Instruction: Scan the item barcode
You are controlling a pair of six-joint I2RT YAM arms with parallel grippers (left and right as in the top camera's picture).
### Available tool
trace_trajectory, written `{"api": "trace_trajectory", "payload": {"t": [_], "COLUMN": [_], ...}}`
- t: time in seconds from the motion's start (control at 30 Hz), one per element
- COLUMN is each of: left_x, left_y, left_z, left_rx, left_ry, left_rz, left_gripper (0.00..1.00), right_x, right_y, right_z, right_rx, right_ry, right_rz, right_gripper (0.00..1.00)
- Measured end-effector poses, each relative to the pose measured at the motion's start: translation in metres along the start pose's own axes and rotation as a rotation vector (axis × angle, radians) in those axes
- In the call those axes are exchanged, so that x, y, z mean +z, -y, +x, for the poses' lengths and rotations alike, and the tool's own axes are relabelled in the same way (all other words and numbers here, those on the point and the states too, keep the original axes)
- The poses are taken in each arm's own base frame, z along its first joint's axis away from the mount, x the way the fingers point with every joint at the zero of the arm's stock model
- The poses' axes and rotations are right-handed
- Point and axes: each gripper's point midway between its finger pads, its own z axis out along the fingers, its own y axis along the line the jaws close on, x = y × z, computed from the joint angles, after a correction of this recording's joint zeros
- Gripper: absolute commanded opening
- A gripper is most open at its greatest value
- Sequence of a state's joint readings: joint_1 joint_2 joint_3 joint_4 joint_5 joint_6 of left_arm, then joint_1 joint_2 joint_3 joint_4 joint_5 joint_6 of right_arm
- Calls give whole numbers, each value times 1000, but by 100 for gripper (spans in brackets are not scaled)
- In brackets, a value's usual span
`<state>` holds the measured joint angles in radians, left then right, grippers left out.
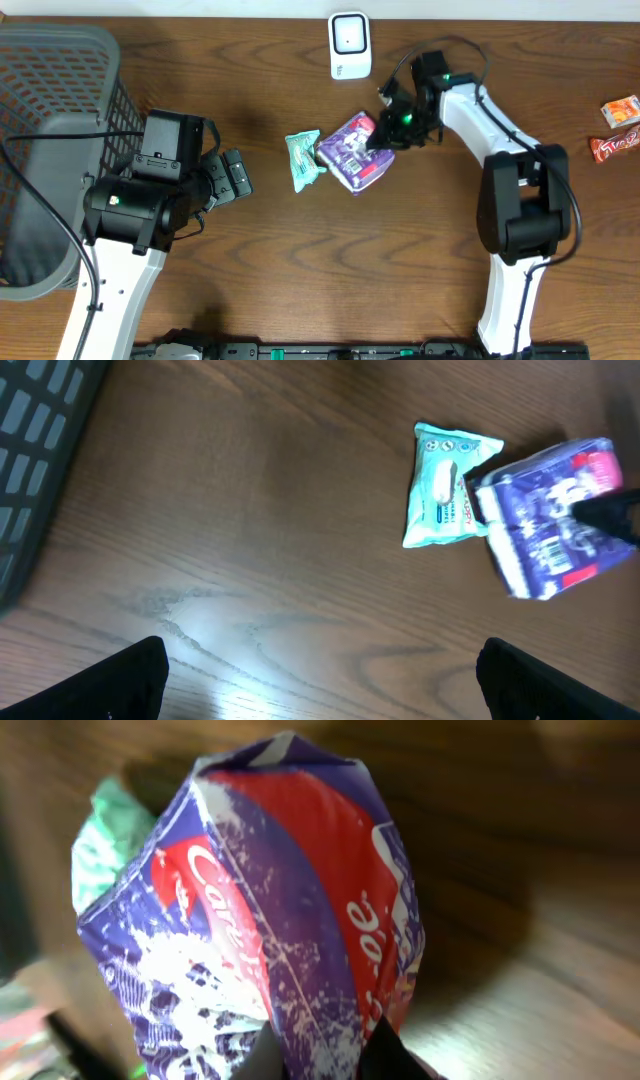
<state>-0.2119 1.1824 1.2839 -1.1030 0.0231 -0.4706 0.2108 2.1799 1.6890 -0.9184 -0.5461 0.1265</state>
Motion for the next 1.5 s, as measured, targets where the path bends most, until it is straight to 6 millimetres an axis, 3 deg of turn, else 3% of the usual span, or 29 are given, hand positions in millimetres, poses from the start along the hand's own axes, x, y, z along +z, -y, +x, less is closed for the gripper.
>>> {"api": "trace_trajectory", "payload": {"t": [0.2, 0.3, 0.37, 0.43, 0.53, 0.67, 0.73, 0.83, 0.97, 1.13, 1.23, 1.37, 1.5], "left_x": [0, 0, 0, 0, 0, 0, 0, 0, 0, 0, 0, 0, 0], "left_y": [0, 0, 0, 0, 0, 0, 0, 0, 0, 0, 0, 0, 0], "left_z": [0, 0, 0, 0, 0, 0, 0, 0, 0, 0, 0, 0, 0], "left_rx": [0, 0, 0, 0, 0, 0, 0, 0, 0, 0, 0, 0, 0], "left_ry": [0, 0, 0, 0, 1, 1, 0, 0, 0, 1, 0, 0, 1], "left_rz": [0, 0, 0, 0, 0, 0, 0, 0, 0, 0, 0, 0, 0], "left_gripper": [98, 98, 98, 98, 98, 98, 98, 98, 98, 98, 98, 98, 98], "right_x": [-89, -128, -143, -144, -126, -78, -59, -43, -32, -53, -79, -106, -126], "right_y": [-2, -4, 1, 7, 18, 35, 35, 18, -15, -68, -85, -70, -30], "right_z": [-21, -11, 0, 5, 10, 23, 27, 29, 30, 5, -8, -11, -4], "right_rx": [13, 42, 65, 69, 62, 40, 24, 4, -28, -65, -74, -42, 35], "right_ry": [205, 290, 324, 355, 361, 291, 272, 283, 253, 275, 283, 244, 162], "right_rz": [418, 662, 845, 984, 1120, 1200, 1206, 1158, 1051, 869, 787, 766, 787], "right_gripper": [1, 1, 1, 2, 6, 15, 34, 69, 85, 99, 99, 99, 95]}}
